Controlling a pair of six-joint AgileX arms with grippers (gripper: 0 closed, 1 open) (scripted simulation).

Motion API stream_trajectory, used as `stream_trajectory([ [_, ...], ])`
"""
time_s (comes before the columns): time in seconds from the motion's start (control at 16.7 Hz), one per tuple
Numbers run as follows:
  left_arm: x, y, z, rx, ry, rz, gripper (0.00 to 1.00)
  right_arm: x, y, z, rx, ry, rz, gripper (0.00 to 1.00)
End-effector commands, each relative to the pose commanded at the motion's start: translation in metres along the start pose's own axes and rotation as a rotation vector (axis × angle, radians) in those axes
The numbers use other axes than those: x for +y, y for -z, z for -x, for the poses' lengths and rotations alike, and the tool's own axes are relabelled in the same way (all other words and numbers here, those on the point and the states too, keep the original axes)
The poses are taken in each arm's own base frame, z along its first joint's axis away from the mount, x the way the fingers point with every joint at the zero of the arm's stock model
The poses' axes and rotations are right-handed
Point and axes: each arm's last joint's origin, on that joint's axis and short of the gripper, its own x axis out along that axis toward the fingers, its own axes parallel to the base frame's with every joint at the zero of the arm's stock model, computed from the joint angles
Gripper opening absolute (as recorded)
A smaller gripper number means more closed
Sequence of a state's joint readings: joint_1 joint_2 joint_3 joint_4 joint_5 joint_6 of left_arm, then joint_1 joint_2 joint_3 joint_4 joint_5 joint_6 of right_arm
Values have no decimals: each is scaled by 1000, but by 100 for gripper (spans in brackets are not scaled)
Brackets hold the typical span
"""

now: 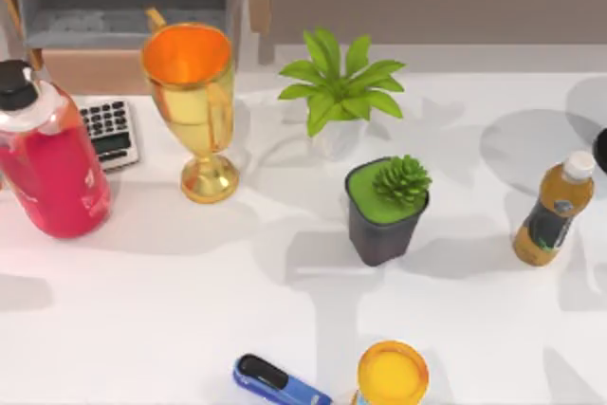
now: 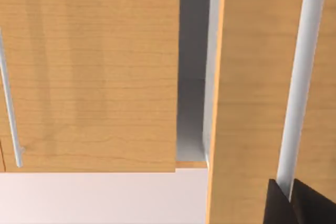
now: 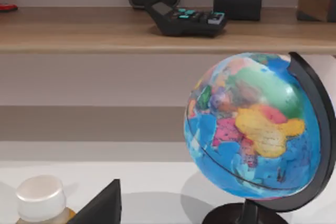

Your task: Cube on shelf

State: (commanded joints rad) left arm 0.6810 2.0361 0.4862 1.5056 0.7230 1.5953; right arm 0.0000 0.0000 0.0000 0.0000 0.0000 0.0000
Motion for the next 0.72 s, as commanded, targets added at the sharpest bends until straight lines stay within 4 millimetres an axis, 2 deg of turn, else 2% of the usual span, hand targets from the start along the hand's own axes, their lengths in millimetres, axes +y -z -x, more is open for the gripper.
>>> stream_trajectory([
  [0.72,0,0,0,0,0,0,98,0,0,0,0,0,0,100],
])
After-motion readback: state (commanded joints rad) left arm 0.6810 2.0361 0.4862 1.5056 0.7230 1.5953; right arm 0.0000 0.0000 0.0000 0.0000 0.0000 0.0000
